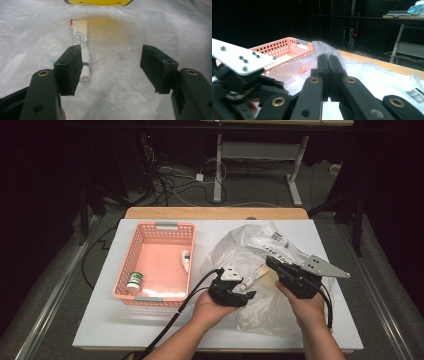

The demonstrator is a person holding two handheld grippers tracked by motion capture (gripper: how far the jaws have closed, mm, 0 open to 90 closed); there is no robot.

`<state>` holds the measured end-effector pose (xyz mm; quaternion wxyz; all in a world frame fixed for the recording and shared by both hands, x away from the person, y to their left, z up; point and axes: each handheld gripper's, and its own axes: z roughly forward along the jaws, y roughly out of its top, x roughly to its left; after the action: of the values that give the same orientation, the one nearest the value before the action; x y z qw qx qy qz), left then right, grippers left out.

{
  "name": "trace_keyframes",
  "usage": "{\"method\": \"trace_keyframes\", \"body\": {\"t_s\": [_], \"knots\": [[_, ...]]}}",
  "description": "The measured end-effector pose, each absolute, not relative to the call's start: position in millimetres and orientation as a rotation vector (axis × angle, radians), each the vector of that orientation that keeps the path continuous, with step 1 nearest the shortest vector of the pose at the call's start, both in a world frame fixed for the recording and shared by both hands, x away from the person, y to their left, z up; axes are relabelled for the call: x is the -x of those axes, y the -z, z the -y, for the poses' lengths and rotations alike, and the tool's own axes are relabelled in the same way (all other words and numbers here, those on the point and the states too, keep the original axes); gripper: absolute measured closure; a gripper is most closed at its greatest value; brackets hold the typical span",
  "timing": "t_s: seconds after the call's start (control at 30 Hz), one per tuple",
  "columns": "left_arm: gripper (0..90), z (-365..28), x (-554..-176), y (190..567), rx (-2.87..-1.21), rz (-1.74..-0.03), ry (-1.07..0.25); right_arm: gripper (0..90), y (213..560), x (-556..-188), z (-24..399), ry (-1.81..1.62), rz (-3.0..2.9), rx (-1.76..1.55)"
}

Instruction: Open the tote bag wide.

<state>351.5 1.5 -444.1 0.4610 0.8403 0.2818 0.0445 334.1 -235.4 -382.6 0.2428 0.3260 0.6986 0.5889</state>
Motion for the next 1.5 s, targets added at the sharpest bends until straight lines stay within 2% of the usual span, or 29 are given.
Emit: {"method": "trace_keyframes", "body": {"t_s": [0.4,0.5,0.73,1.5], "knots": [[16.6,-30,-321,428,-2.032,-0.675,-0.143,90.0,382,-333,237,-1.606,-1.903,-0.888],[15.3,-39,-313,425,-2.03,-0.667,-0.159,90.0,382,-333,237,-1.605,-1.904,-0.889],[0.0,-59,-303,417,-2.016,-0.698,-0.186,90.0,382,-333,237,-1.602,-1.903,-0.89],[0.0,-133,-290,407,-1.966,-0.789,-0.29,90.0,383,-333,238,-1.591,-1.907,-0.897]]}}
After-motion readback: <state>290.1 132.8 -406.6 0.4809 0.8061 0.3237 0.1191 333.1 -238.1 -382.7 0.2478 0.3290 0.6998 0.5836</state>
